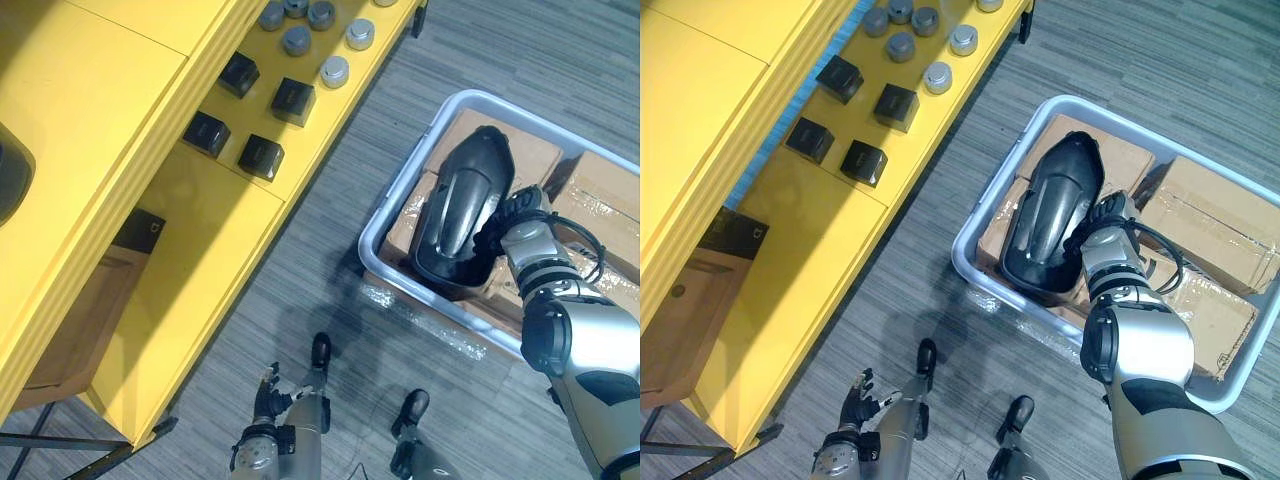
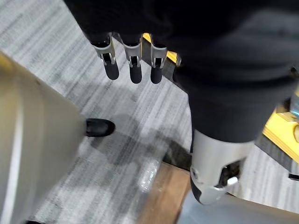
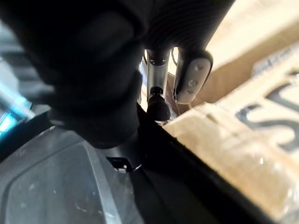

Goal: Walk over and take plastic housings, then place them on the shelf

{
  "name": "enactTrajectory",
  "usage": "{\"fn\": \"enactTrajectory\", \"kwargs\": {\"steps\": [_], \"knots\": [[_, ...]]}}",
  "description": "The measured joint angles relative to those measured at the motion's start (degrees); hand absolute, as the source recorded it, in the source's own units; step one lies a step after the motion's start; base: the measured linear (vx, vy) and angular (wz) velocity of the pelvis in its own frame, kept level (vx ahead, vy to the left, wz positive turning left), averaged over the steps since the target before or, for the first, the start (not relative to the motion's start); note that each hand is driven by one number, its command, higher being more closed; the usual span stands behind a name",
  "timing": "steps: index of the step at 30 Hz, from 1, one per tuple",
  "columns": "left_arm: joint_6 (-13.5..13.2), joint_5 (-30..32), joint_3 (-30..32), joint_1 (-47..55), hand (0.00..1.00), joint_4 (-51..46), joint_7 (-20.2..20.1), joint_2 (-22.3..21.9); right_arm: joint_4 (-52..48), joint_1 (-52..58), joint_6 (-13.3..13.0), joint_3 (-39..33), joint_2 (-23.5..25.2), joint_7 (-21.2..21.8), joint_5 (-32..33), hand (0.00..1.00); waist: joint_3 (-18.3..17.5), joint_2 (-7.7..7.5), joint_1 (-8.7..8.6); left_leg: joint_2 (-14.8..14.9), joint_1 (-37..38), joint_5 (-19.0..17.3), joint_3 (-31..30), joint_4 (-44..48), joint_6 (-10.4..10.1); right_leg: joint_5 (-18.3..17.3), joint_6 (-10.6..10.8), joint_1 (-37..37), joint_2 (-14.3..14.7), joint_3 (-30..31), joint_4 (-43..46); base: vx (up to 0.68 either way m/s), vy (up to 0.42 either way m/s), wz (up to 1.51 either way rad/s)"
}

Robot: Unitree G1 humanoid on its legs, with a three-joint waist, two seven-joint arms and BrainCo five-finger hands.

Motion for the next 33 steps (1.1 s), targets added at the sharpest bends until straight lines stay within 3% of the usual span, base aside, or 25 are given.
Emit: {"fn": "enactTrajectory", "kwargs": {"steps": [7, 10, 12, 17, 21, 25, 33], "knots": [[-0.5, -1.2, 0.3, -3.1, 0.0, -15.0, 0.3, 0.1, -14.3, 7.8, -1.3, 9.3, 0.0, -4.5, 0.1, 1.0, 0.6, -1.04, -2.31, 0.4, 2.1, 0.0, 1.4, 0.0, 0.0, 0.0, 0.0, 1.3, 0.0, 1.3, 0.1, 0.03, 0.01, -0.08], [-1.5, -5.5, 0.1, -9.0, 0.0, -19.0, 0.3, 0.5, -20.1, 10.9, -1.6, 10.6, 0.8, -5.3, -0.6, 1.0, 0.5, -1.2, -4.15, 0.7, 5.0, 0.0, 2.0, -0.5, 0.0, 0.0, 0.0, 3.6, 0.1, 1.8, 0.2, 0.02, -0.004, -0.1], [-1.8, -9.0, -0.5, -13.0, 0.0, -19.0, 0.2, 1.1, -23.1, 12.4, -1.9, 12.2, 2.0, -5.8, -0.7, 1.0, 0.2, -1.65, -5.44, 0.8, 7.4, 0.2, 2.4, -1.9, -0.4, 0.0, 0.0, 5.0, 0.2, 2.0, 0.1, 0.02, -0.011, -0.11], [-2.2, -24.4, -9.0, -21.7, 0.0, -17.3, -4.3, 2.3, -29.7, 14.3, -2.7, 14.8, 6.2, -5.8, -0.8, 1.0, -1.7, -3.0, -8.35, 0.9, 12.4, 2.0, 4.1, -6.8, -0.8, 0.0, 0.0, 7.0, 0.5, 3.4, -0.1, 0.01, -0.002, -0.14], [-2.0, -32.2, -10.7, -25.4, 0.0, -13.0, -4.8, 0.8, -33.7, 16.8, -3.3, 17.2, 11.2, -5.8, -0.7, 1.0, -4.2, -3.86, -9.54, 1.1, 15.7, 2.5, 5.4, -8.6, -1.1, 0.0, 0.0, 8.7, 0.7, 4.7, -0.4, 0.02, -0.009, -0.16], [-2.1, -40.6, -11.9, -26.7, 0.0, -9.5, -4.5, 0.6, -40.6, 20.7, -3.6, 18.7, 15.5, -6.6, 0.2, 1.0, -8.9, -4.06, -9.79, 1.4, 18.1, 3.7, 7.0, -11.9, -1.6, 0.0, -0.1, 9.2, 1.2, 6.0, -1.4, 0.02, -0.006, -0.14], [-1.6, -42.2, -15.2, -26.0, 0.0, -7.2, -2.6, -0.4, -49.6, 28.1, -6.4, 23.0, 21.8, -8.4, 2.2, 1.0, -14.3, -4.57, -11.4, 1.9, 20.4, 4.0, 8.2, -12.4, -1.8, -0.2, -0.3, 11.1, 1.6, 6.8, -2.3, -0.02, -0.003, -0.07]]}}
